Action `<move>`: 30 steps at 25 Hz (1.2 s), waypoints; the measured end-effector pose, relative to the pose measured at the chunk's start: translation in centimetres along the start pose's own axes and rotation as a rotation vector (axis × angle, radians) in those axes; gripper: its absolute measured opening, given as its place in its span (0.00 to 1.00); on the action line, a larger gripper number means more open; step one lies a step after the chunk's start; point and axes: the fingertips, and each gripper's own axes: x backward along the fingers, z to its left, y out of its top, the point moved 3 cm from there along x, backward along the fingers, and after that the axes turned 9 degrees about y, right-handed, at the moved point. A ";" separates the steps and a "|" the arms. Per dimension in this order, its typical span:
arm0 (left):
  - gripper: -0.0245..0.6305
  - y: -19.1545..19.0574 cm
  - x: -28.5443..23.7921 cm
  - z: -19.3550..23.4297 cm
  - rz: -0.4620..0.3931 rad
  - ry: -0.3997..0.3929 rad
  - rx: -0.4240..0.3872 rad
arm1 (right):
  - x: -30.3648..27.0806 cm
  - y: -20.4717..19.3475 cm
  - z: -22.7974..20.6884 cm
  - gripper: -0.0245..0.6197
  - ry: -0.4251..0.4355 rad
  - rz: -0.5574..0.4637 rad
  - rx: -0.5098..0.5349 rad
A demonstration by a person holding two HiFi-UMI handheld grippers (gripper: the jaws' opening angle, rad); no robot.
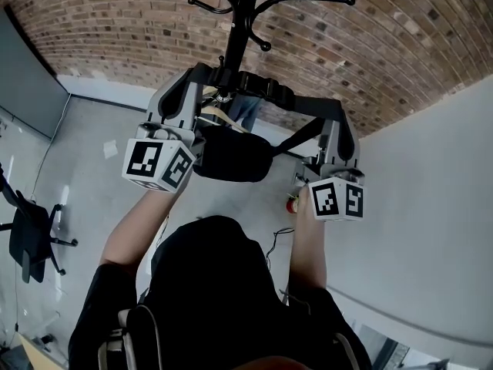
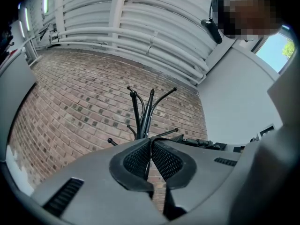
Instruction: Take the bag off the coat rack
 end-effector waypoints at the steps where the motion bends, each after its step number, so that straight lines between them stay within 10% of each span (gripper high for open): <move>1: 0.07 0.1 0.2 -0.1 0.003 0.002 0.003 | 0.2 0.1 0.0 0.07 -0.005 0.001 0.009; 30: 0.07 -4.4 6.6 0.0 0.121 0.039 -0.023 | 7.5 -5.5 1.8 0.07 -0.130 0.170 0.156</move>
